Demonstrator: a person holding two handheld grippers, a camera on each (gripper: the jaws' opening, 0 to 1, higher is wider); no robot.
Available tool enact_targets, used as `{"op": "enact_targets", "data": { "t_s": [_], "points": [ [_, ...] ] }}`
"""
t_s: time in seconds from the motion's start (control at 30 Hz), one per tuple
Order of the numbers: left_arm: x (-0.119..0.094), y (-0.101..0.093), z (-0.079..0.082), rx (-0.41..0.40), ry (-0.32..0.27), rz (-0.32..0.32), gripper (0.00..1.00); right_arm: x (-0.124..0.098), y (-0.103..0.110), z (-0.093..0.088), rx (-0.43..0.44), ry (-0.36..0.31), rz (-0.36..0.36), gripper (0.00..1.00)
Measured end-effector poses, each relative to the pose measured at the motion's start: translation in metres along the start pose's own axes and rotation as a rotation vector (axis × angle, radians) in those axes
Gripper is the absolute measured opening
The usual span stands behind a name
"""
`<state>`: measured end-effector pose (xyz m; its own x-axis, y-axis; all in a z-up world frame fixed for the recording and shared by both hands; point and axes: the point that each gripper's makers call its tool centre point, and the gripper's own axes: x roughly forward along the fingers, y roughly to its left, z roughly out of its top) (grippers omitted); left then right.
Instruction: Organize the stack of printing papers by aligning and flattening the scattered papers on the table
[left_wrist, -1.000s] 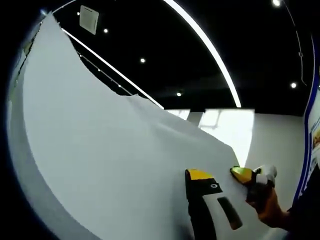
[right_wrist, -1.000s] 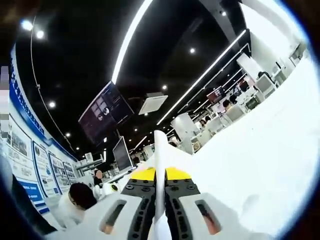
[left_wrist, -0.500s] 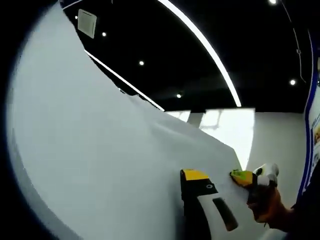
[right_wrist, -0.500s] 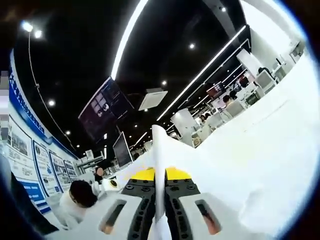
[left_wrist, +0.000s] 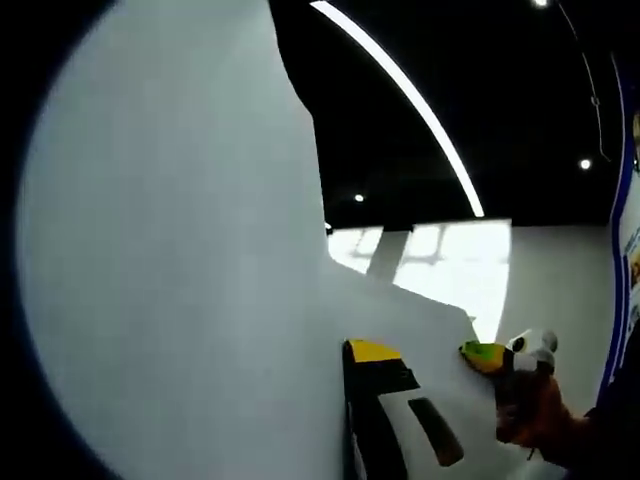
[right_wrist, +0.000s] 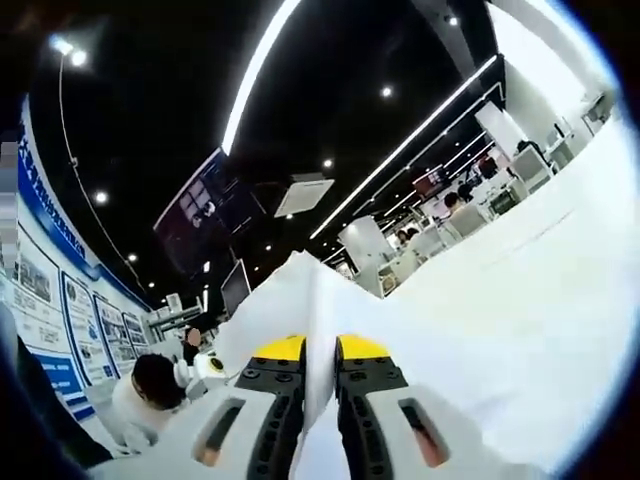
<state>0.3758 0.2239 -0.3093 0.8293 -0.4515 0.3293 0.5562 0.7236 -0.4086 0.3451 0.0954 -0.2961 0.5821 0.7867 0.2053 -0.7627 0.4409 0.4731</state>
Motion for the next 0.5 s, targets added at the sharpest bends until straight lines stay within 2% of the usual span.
{"op": "enact_targets", "data": {
  "t_s": [0.3,0.5],
  "points": [
    [0.0,0.001,0.001,-0.006,-0.008,0.007,0.06,-0.007,-0.014,0.018,0.002,-0.044,-0.033,0.11],
    [0.0,0.003,0.001,-0.006,-0.012,0.014,0.06,-0.012,-0.02,0.028,0.004,-0.077,-0.05,0.1]
  ]
}}
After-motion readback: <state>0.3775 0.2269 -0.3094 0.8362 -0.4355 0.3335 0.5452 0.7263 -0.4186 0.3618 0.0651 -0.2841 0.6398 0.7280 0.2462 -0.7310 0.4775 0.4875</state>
